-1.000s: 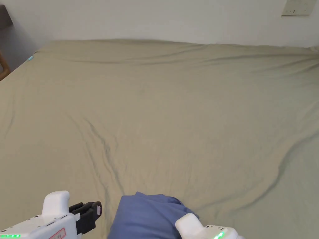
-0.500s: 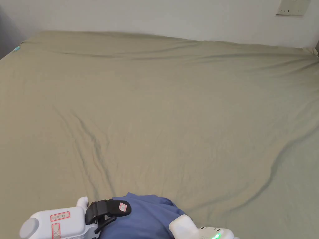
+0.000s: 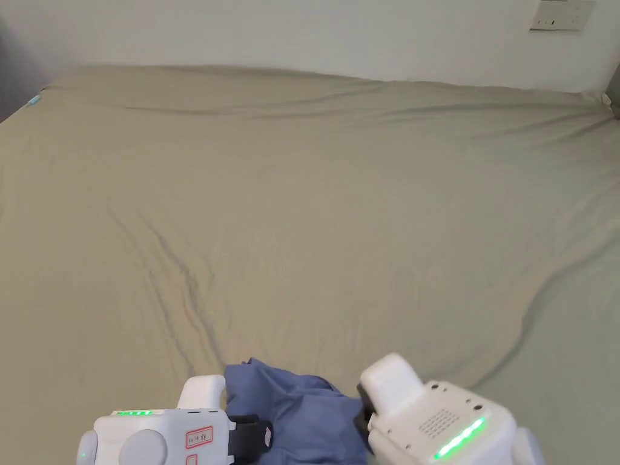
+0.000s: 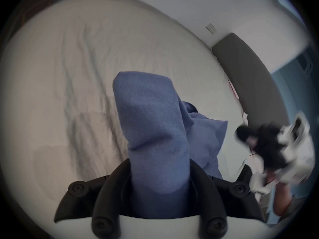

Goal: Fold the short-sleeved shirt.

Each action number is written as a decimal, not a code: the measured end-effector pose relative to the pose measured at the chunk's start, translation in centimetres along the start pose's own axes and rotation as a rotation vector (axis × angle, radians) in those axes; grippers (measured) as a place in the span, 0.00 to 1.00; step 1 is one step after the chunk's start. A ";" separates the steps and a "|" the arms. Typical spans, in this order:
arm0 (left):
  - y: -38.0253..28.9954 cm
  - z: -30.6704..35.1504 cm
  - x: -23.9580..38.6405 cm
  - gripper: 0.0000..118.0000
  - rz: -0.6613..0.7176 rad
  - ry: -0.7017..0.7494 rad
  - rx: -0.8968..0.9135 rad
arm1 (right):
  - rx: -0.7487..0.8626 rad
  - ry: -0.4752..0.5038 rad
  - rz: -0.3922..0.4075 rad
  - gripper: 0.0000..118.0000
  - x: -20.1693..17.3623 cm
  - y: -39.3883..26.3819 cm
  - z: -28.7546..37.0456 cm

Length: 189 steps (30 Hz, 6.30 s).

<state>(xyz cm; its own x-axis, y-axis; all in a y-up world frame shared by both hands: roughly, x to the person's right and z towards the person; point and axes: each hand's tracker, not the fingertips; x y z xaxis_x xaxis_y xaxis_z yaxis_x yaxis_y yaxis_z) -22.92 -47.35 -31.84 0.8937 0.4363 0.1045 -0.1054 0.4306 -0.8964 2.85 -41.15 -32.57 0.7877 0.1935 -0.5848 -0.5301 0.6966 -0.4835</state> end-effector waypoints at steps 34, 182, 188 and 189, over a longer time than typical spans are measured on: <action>-0.3 13.0 -25.4 0.23 -0.084 0.931 0.039 | 0.288 -0.280 -0.081 0.01 -2.9 6.9 7.2; 1.1 19.4 20.5 1.00 -0.442 0.426 1.056 | 0.417 -0.581 -0.281 0.96 2.6 6.8 20.5; 0.9 19.5 20.8 1.00 -0.444 0.424 1.059 | 0.504 -0.474 -0.286 0.96 2.9 5.3 20.5; 0.8 19.5 20.8 1.00 -0.444 0.424 1.061 | 0.534 -0.474 -0.271 0.96 2.8 5.1 20.6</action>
<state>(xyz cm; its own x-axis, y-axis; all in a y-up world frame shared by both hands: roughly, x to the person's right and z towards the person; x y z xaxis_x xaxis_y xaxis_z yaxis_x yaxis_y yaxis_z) -12.94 -22.53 -21.97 0.9928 -0.1192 -0.0145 0.1192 0.9929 -0.0024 8.83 -22.80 -23.24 0.9829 0.1605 -0.0902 -0.1706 0.9781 -0.1196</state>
